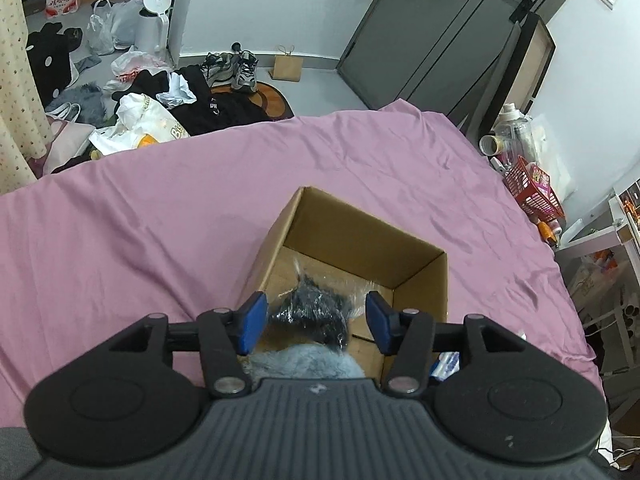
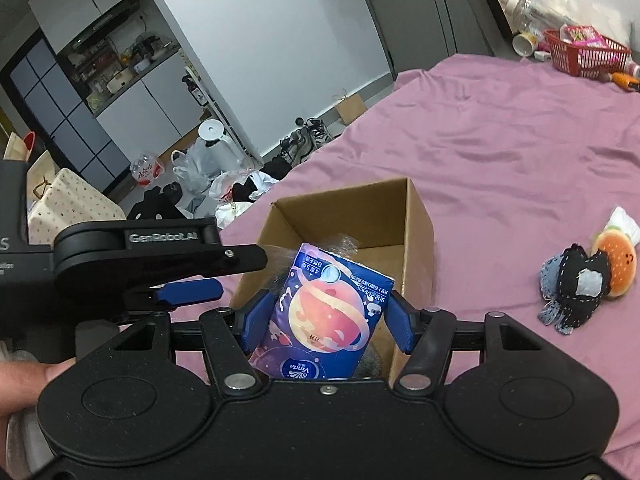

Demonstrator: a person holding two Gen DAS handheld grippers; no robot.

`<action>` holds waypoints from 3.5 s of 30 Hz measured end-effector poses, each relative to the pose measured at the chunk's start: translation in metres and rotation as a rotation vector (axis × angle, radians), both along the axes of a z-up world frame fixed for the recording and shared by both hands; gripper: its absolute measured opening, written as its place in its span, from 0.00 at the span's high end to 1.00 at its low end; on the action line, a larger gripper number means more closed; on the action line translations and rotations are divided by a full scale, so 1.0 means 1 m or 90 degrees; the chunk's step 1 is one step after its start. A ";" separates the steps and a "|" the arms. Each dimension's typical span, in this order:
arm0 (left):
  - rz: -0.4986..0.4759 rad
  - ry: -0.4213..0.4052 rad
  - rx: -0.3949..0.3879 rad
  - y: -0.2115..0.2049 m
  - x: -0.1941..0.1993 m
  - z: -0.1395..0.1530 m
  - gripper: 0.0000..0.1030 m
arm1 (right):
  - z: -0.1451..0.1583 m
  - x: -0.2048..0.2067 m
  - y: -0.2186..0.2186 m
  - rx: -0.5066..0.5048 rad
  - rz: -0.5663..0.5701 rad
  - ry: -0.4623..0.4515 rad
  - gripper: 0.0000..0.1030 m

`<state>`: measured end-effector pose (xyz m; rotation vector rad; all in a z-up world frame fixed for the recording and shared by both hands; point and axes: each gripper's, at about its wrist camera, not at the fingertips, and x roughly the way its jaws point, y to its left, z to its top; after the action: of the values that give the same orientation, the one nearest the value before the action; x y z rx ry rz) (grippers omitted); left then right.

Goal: Organize soft objects
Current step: 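Open the left gripper over the box while the right gripper releases the packet inside, then move both grippers toward the black-and-white plush and burger plush, then close the left gripper on the black-and-white plush while the right gripper grasps the burger plush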

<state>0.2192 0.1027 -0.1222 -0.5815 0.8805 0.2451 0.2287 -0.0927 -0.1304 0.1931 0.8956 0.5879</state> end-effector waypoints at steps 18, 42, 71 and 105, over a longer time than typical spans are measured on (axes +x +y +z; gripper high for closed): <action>-0.006 0.013 0.030 -0.010 -0.008 0.015 0.31 | 0.007 0.008 -0.024 0.016 -0.047 0.050 0.08; -0.078 0.010 0.083 -0.095 0.002 0.049 0.05 | 0.038 0.030 -0.118 -0.040 -0.160 0.039 0.00; -0.176 0.032 0.094 -0.203 0.041 0.013 0.01 | -0.016 0.056 -0.225 0.062 -0.273 0.104 0.00; -0.235 0.014 0.093 -0.261 0.096 -0.071 0.26 | -0.073 0.108 -0.230 0.116 -0.306 0.194 0.34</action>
<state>0.3153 -0.1587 -0.1929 -0.2735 0.9649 -0.0197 0.3367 -0.3223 -0.2032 0.6560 1.0434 0.1906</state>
